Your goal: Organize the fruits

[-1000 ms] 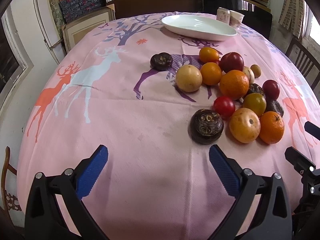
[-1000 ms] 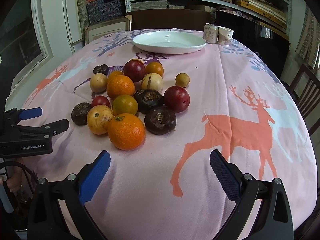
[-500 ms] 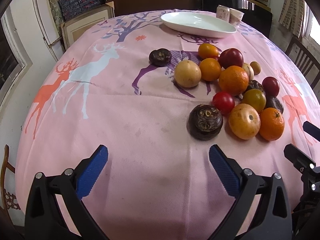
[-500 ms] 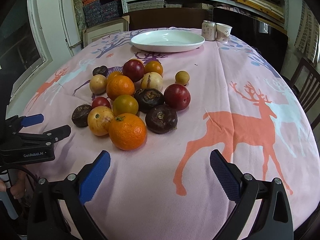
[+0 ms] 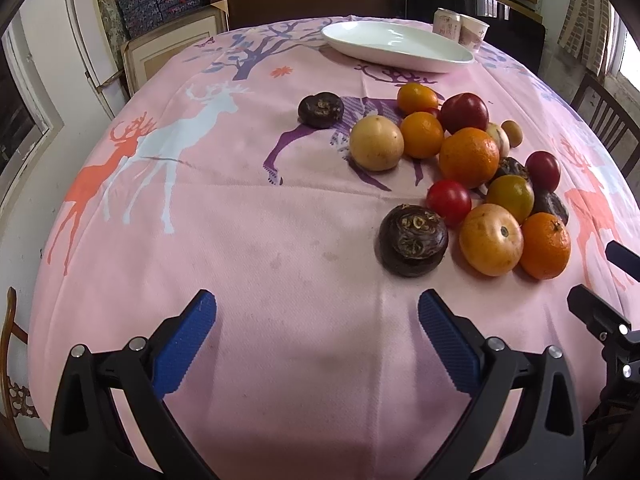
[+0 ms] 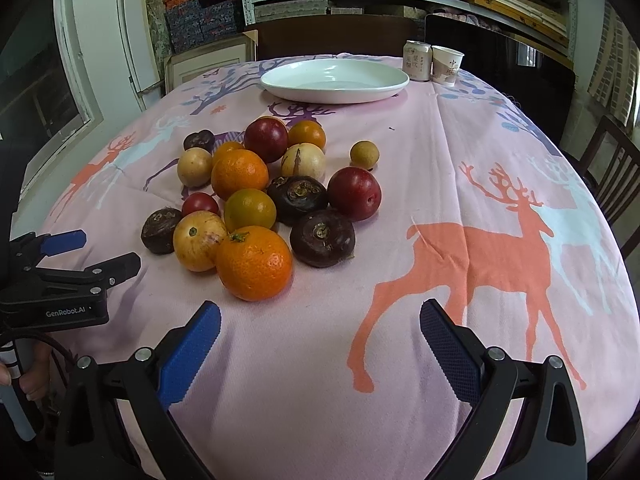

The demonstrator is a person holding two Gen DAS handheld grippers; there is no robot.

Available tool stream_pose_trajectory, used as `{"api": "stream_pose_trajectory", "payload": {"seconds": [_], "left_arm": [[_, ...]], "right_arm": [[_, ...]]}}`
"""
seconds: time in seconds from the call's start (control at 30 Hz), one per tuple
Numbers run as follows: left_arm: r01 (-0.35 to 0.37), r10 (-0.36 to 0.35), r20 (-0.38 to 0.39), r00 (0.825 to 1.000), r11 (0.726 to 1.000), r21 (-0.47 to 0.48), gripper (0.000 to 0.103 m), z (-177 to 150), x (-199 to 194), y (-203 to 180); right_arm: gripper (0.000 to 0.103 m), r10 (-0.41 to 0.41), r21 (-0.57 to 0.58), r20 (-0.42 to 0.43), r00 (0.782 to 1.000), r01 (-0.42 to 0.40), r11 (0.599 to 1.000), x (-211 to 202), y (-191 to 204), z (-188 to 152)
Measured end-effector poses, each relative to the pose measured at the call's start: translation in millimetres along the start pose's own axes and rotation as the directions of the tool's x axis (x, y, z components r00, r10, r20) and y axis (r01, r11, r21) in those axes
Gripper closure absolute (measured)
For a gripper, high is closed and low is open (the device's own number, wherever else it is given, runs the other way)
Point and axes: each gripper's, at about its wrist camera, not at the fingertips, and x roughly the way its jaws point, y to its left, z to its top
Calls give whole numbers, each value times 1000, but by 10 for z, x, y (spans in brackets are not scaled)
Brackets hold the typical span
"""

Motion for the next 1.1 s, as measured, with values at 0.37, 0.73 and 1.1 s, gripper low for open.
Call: {"api": "stream_pose_trajectory", "payload": {"seconds": [0.37,0.73,1.1], "left_arm": [[2,-2,-10,1000,1000,0,4,-10,40,2],[4,-4,-15,1000,1000,2,4,10,80,3],[58,-57,-23,998,998,20,4,159,234,-23]], "right_arm": [[3,6,-20,-8,1000,-6,1000,22,26,-10],[3,15,-25,-14,1000,-16,1000,44,45,4],[3,36,-71,-31,999,-38,997,59,145,22]]}}
